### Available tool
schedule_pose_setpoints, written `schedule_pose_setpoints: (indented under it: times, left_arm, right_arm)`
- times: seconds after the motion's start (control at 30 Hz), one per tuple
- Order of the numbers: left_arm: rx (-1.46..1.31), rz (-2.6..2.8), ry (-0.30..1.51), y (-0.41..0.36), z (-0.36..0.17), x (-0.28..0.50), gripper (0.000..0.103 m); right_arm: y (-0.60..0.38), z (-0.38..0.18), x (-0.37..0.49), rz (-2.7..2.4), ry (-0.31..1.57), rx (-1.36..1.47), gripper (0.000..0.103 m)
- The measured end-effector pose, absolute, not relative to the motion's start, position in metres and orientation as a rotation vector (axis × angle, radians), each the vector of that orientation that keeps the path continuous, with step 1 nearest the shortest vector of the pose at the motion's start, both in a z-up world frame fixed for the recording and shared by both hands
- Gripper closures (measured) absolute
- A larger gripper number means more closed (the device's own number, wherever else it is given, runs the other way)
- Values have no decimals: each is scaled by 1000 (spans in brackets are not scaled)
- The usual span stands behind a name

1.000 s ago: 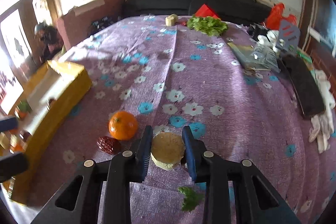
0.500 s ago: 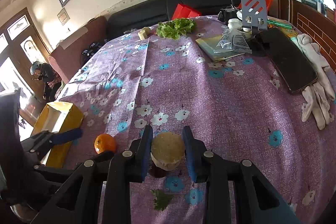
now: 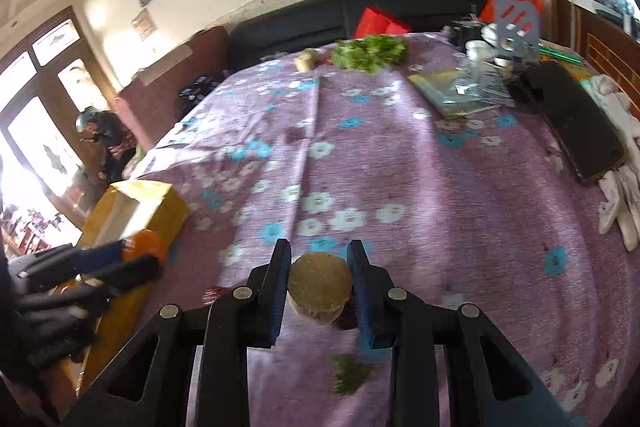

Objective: Organize fruits
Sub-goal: 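Carry the cube and mandarin into the tray and open both tools, then move both open tools back over the remaining dark plum and red date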

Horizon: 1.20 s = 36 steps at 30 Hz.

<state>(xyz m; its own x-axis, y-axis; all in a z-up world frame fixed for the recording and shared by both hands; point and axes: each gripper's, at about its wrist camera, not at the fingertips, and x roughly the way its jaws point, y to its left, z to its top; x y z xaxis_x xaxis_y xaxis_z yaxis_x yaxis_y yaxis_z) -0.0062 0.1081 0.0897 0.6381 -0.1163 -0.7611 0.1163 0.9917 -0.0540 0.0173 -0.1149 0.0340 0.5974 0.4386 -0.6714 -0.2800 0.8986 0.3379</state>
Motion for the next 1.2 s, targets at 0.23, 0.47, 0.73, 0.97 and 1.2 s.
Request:
schedule_pose_setpoints:
  times: [0.23,0.47,0.73,0.97,1.2]
  left_arm:
    - [-85,90,881,207,93,-39,69]
    - [-209,155,967,261,56,-38,69]
    - [-307,162,969,289,46,-52,63]
    - [-249,223,844,286,81,-84,22]
    - [-307,141,740,268,104,-121,2]
  right_arm:
    - [-60,52,-11,525,814,114,71]
    - [36,68,-42,752,871,75,71]
    - [119,41,-47,773,930,-53,70]
    - [133,33,-47,744,920,-96,69]
    - [100,67,-62,718,816,-73,56]
